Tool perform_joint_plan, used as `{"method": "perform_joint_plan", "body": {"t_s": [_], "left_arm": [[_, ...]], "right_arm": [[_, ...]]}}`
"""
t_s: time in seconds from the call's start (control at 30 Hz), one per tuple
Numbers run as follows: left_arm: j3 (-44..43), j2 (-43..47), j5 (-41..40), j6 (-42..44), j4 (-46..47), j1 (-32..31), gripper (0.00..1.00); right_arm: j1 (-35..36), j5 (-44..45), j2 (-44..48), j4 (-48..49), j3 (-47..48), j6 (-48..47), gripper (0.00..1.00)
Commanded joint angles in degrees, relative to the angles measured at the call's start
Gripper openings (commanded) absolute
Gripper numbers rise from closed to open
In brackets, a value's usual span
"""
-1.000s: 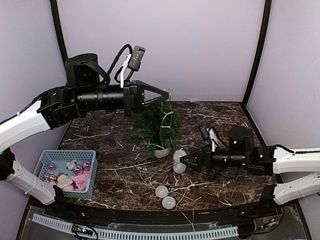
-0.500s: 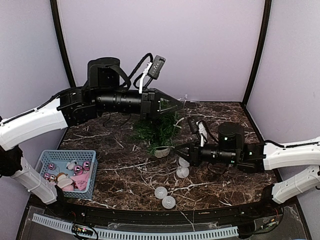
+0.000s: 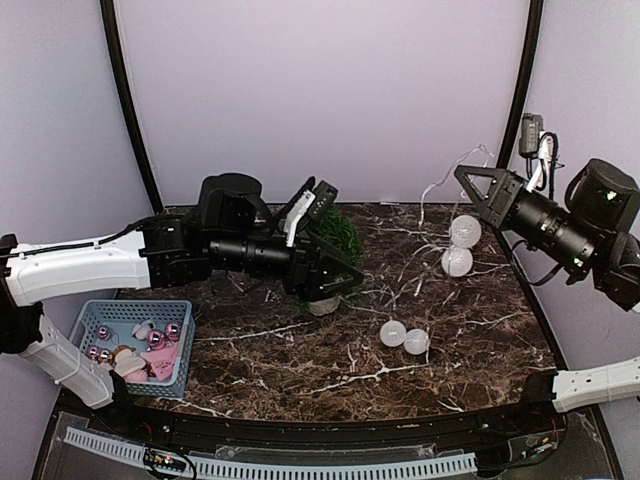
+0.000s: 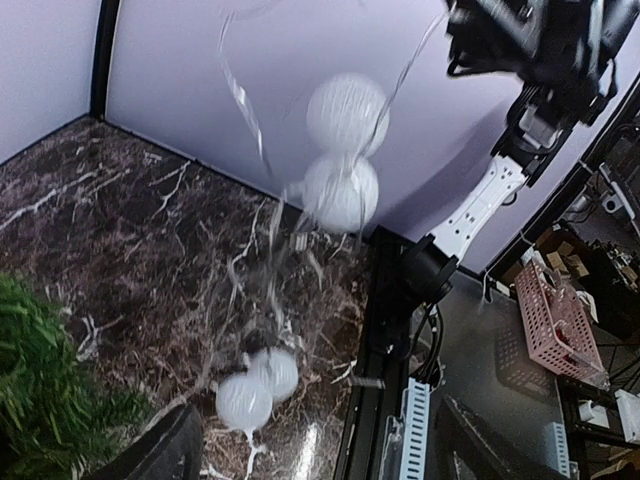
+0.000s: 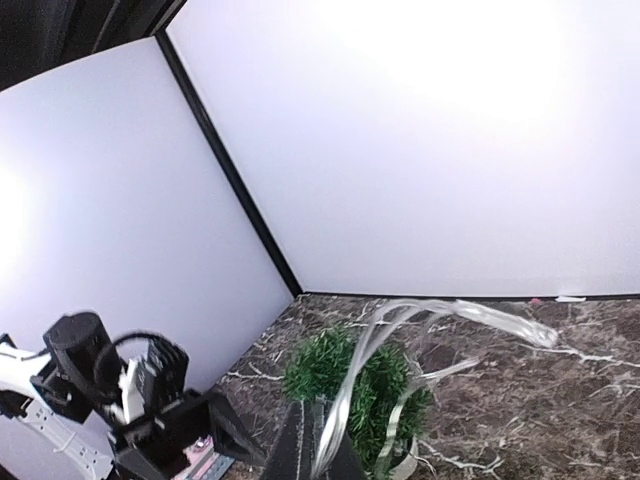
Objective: Decorate the small christmas tree
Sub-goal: Pass from the left arm to the right, then pass from the right arm to the left
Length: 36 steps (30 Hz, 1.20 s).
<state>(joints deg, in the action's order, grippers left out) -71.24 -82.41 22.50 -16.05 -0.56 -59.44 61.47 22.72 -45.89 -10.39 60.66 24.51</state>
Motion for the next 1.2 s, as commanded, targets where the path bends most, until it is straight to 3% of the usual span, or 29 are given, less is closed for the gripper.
{"method": "perform_joint_plan", "body": {"t_s": [0.0,0.37,0.57,0.63,1.17], "left_arm": [[5.3,1.7,-0.8,1.3,7.4,-0.8,0.84],[3.0,-7.4,-5.1,2.3,10.3,-3.4,0.86],[-0.4,-12.2,-6.0,4.3,11.0,-5.0,0.68],[-0.4,-13.7,-6.1,4.5,11.9,-5.1,0.67],[-7.1,-24.1,-3.0,9.0,8.5,-5.5,0.68]], "right_arm": [[0.2,6.3,-1.1,-6.3,3.9,-2.4,0.00],[0.2,7.7,-0.9,-2.5,9.2,-4.4,0.00],[0.1,8.6,-1.6,1.9,11.3,-7.0,0.00],[0.2,8.2,-2.5,3.2,12.5,-7.8,0.00],[0.2,5.6,-4.7,5.0,16.5,-9.3,0.00]]}}
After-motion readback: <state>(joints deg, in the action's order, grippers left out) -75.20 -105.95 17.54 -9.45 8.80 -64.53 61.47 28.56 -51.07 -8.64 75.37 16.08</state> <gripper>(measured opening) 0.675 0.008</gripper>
